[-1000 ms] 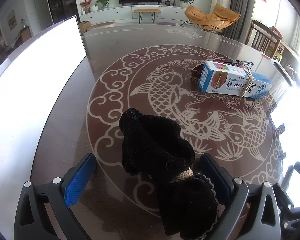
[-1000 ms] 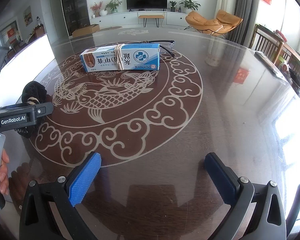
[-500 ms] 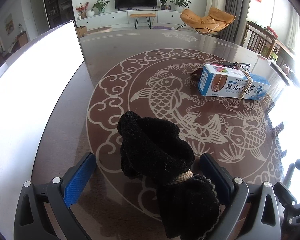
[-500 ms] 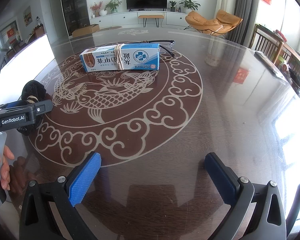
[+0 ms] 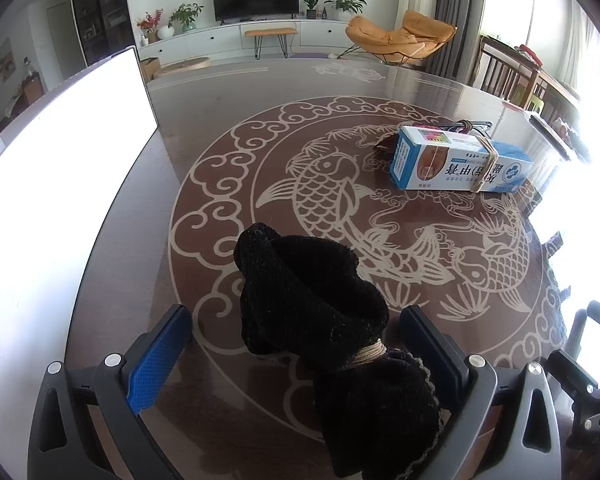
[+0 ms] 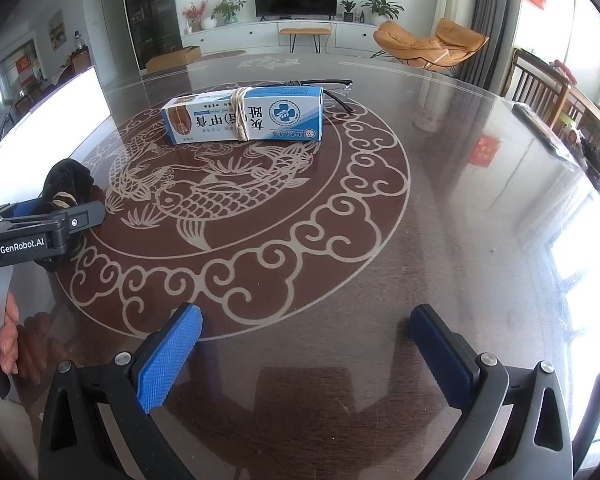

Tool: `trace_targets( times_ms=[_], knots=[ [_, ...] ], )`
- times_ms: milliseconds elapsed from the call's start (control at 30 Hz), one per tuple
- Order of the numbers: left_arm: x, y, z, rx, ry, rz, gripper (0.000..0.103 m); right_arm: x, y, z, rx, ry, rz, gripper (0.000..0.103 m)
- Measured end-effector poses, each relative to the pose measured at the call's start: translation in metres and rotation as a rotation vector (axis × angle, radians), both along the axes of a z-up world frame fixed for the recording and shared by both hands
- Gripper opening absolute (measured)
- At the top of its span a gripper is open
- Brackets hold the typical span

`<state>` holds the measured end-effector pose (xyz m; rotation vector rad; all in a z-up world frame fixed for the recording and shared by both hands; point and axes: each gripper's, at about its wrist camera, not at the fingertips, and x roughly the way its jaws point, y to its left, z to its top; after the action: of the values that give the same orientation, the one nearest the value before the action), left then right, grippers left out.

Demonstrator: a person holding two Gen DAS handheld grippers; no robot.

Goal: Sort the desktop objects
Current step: 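Grasp and lift the blue-and-white ointment box with the right gripper while the left holds the plush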

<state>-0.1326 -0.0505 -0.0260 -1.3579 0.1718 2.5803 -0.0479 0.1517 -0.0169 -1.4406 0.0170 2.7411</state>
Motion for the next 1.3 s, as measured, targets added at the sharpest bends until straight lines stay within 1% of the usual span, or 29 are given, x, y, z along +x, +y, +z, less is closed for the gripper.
trace_targets(
  times_ms=[67, 100, 133, 200, 267, 300, 333, 400, 500, 567, 600, 633, 667, 700, 733, 833, 867, 900, 1000, 1033, 1067, 1100, 1133, 1167, 1200, 1233, 1267, 1300],
  knots=[
    [0.0, 0.0, 0.0, -0.001, 0.001, 0.001, 0.103, -0.018, 0.004, 0.001, -0.003, -0.071, 0.104, 0.103],
    [0.001, 0.0, 0.0, -0.001, 0.001, 0.002, 0.103, -0.03, 0.005, 0.003, 0.018, -0.102, 0.124, 0.103],
    [0.001, 0.0, 0.0, 0.0, 0.001, 0.002, 0.103, -0.042, 0.008, 0.007, 0.06, -0.117, 0.133, 0.103],
    [0.001, 0.0, 0.0, 0.0, 0.001, 0.002, 0.103, -0.065, 0.007, 0.026, 0.148, -0.069, 0.177, 0.102],
    [0.001, 0.0, 0.0, 0.0, 0.001, 0.002, 0.103, -0.086, -0.004, 0.045, 0.246, -0.005, 0.257, 0.102],
    [0.001, 0.0, 0.0, 0.0, 0.001, 0.001, 0.103, -0.097, -0.013, 0.051, 0.283, 0.004, 0.307, 0.102],
    [0.001, 0.0, 0.0, 0.0, 0.001, 0.001, 0.103, -0.109, -0.022, 0.053, 0.315, -0.008, 0.361, 0.102],
    [0.001, 0.0, 0.0, 0.0, 0.001, 0.001, 0.103, -0.128, -0.042, 0.049, 0.394, -0.046, 0.446, 0.102],
    [0.001, 0.0, 0.0, 0.0, 0.001, 0.001, 0.103, -0.147, -0.068, 0.034, 0.547, -0.088, 0.517, 0.102],
    [0.001, 0.0, 0.001, 0.0, 0.001, 0.001, 0.103, -0.154, -0.078, 0.023, 0.579, -0.126, 0.559, 0.102],
    [0.001, 0.0, 0.0, 0.0, 0.001, 0.001, 0.103, -0.157, -0.079, 0.018, 0.563, -0.154, 0.58, 0.098],
    [0.001, 0.0, 0.0, 0.0, 0.001, 0.001, 0.103, -0.158, -0.079, 0.015, 0.52, -0.191, 0.597, 0.078],
    [0.001, 0.0, 0.0, 0.0, 0.001, 0.001, 0.103, -0.161, -0.076, 0.014, 0.453, -0.238, 0.602, 0.066],
    [0.001, 0.0, 0.0, 0.0, 0.001, 0.001, 0.103, -0.164, -0.071, 0.013, 0.387, -0.281, 0.59, 0.042],
    [0.001, 0.0, 0.0, 0.0, 0.001, 0.001, 0.103, -0.164, -0.065, 0.015, 0.324, -0.307, 0.566, 0.034],
    [0.001, -0.001, 0.0, 0.0, 0.001, 0.001, 0.103, -0.152, -0.046, 0.021, 0.178, -0.326, 0.52, 0.024],
    [0.001, -0.001, 0.0, 0.0, 0.001, 0.001, 0.103, -0.147, -0.037, 0.022, 0.098, -0.339, 0.495, 0.024],
    [0.001, -0.001, 0.0, 0.0, 0.001, 0.001, 0.103, -0.14, -0.026, 0.022, -0.009, -0.353, 0.464, 0.023],
    [0.001, -0.001, 0.0, 0.0, 0.002, 0.001, 0.103, -0.11, 0.017, 0.021, -0.427, -0.374, 0.377, 0.023],
    [0.001, -0.001, 0.001, 0.0, 0.002, 0.001, 0.103, -0.098, 0.032, 0.017, -0.503, -0.375, 0.347, 0.026],
    [0.002, -0.001, 0.001, 0.0, 0.002, 0.001, 0.103, -0.086, 0.046, 0.013, -0.53, -0.371, 0.308, 0.031],
    [0.002, -0.001, 0.001, 0.0, 0.002, 0.001, 0.103, -0.075, 0.06, 0.009, -0.516, -0.362, 0.26, 0.043],
    [0.002, -0.001, 0.001, 0.0, 0.002, 0.001, 0.103, -0.064, 0.074, 0.007, -0.483, -0.346, 0.214, 0.047],
    [0.002, -0.001, 0.001, 0.001, 0.002, 0.001, 0.103, -0.054, 0.086, 0.01, -0.467, -0.307, 0.189, 0.049],
    [0.001, -0.001, 0.001, 0.001, 0.002, 0.001, 0.103, -0.045, 0.093, 0.014, -0.412, -0.278, 0.161, 0.054],
    [0.002, -0.001, 0.001, 0.0, 0.002, 0.001, 0.103, -0.037, 0.097, 0.018, -0.359, -0.251, 0.15, 0.057],
    [0.002, -0.001, 0.001, 0.0, 0.002, 0.001, 0.103, -0.038, 0.103, 0.024, -0.338, -0.223, 0.161, 0.06],
    [0.002, -0.001, 0.001, 0.0, 0.002, 0.001, 0.103, -0.033, 0.099, 0.03, -0.335, -0.192, 0.186, 0.071]
  ],
)
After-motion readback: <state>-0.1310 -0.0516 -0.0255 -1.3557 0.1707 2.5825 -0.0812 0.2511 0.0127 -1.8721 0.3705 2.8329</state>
